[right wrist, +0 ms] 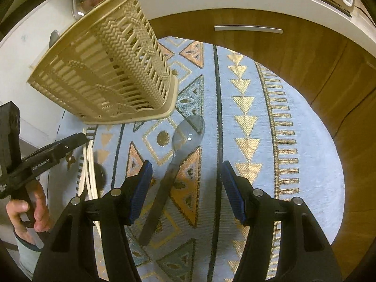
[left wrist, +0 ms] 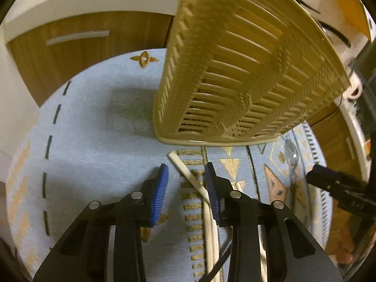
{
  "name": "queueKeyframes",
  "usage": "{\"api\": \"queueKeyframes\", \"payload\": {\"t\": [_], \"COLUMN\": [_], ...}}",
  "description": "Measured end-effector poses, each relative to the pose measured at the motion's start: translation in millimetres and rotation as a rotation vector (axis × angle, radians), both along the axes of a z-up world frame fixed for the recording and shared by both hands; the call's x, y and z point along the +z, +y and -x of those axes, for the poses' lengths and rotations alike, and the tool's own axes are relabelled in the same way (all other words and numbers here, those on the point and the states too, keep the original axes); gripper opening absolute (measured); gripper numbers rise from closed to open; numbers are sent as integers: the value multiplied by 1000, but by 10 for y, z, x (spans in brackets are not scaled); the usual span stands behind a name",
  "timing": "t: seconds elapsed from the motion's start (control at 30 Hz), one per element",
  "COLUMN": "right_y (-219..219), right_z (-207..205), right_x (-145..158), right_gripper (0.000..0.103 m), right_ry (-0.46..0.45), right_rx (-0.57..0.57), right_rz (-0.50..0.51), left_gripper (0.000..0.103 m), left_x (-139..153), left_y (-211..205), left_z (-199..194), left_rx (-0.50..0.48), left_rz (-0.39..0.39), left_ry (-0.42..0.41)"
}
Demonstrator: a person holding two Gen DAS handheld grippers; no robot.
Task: Organize utensils
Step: 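Grasp a wooden chopstick with the left gripper while the right gripper lowers toward a spoon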
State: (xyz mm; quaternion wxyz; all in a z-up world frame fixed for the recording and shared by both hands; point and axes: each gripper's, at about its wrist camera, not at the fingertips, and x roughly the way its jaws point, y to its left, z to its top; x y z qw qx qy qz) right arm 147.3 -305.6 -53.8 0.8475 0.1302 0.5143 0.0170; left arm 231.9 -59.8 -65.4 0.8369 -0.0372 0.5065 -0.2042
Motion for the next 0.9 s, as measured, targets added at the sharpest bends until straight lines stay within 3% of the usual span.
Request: {"api": "queueKeyframes", "payload": {"t": [0.17, 0.27, 0.33, 0.5, 0.63, 0.73, 0.8, 0.9], "right_y": [14, 50, 35, -45, -164, -182, -132, -58], "right_z": [-21, -22, -15, -36, -120, -190, -211, -245], "right_x": [37, 70, 89, 141, 103, 1, -57, -81], "right_gripper": [57, 57, 57, 57, 57, 49, 37, 36], "right_ry": [-6, -6, -6, -8, 33, 92, 123, 141], "right_rx": [-3, 7, 10, -1, -19, -15, 3, 2], "right_rz": [12, 23, 30, 35, -2, -71, -95, -90], "left_gripper": [30, 18, 17, 9, 3, 0, 0, 0], "left_x": [-14, -36, -36, -14, 40, 100, 144, 167], "left_y": [-175, -326, -371, -295, -69, 19, 53, 114], "left_z": [37, 103, 116, 57, -63, -99, -95, -108], "left_rx": [-16, -47, -58, -73, -86, -91, -100, -110], "left_rz": [-107, -220, -245, -203, -81, -10, 11, 34], "left_ry": [-45, -97, -106, -79, -2, 18, 17, 24]}}
